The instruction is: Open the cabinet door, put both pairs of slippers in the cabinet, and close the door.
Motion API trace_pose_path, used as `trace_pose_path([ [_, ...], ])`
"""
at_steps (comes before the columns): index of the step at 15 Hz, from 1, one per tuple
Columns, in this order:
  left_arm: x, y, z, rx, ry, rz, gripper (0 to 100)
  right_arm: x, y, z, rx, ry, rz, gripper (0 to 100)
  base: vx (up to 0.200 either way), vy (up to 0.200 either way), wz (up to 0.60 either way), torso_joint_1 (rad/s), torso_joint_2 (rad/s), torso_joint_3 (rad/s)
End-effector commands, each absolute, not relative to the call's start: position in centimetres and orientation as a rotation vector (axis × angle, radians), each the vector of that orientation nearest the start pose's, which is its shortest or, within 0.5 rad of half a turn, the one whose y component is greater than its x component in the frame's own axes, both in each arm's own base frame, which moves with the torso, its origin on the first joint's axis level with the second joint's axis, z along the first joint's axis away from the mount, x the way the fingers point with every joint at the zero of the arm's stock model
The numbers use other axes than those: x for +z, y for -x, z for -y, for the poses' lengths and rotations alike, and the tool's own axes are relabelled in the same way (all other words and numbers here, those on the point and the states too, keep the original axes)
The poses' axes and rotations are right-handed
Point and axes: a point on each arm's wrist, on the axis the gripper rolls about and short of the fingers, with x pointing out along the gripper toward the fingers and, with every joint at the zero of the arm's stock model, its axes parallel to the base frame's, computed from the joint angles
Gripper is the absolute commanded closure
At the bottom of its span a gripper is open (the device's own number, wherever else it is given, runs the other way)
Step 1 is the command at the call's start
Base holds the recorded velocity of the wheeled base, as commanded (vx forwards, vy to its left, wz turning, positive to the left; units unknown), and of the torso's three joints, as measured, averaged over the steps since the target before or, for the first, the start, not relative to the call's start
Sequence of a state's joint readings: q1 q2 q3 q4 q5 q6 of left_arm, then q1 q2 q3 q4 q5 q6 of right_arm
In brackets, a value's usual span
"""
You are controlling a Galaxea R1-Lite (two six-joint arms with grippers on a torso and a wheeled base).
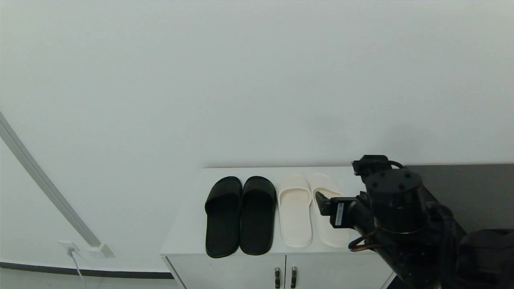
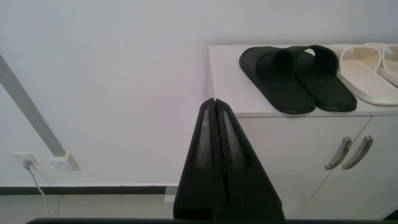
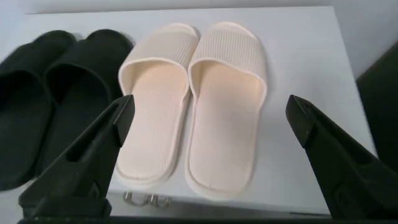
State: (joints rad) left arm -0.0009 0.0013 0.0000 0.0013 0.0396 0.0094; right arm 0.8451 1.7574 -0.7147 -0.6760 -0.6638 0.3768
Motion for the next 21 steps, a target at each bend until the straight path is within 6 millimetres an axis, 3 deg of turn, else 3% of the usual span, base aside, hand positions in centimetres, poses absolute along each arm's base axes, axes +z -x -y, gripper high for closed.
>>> trace_pose_path([
  [1,7.5,2.3,-0.1,0.04,-0.009,-0.003,100,10.4,-22.3,-23.4,0.098,-0.058,-0.345,0,0.0,0.0,0.0,0.0,0.0,0.0],
  [6,7.5,2.3,-0.1,0.038,-0.009,-0.003,100,7.6,-24.3,-25.1,0.089,-0.058,-0.337,0,0.0,0.0,0.0,0.0,0.0,0.0],
  [14,7.5,2.3,-0.1,0.029,-0.011,-0.003,100,6.7,-29.4,-26.2,0.037,-0.05,-0.295,0,0.0,0.0,0.0,0.0,0.0,0.0],
  [21,7.5,2.3,-0.1,0.029,-0.011,-0.003,100,6.4,-31.4,-27.5,0.06,-0.054,-0.273,0,0.0,0.0,0.0,0.0,0.0,0.0],
])
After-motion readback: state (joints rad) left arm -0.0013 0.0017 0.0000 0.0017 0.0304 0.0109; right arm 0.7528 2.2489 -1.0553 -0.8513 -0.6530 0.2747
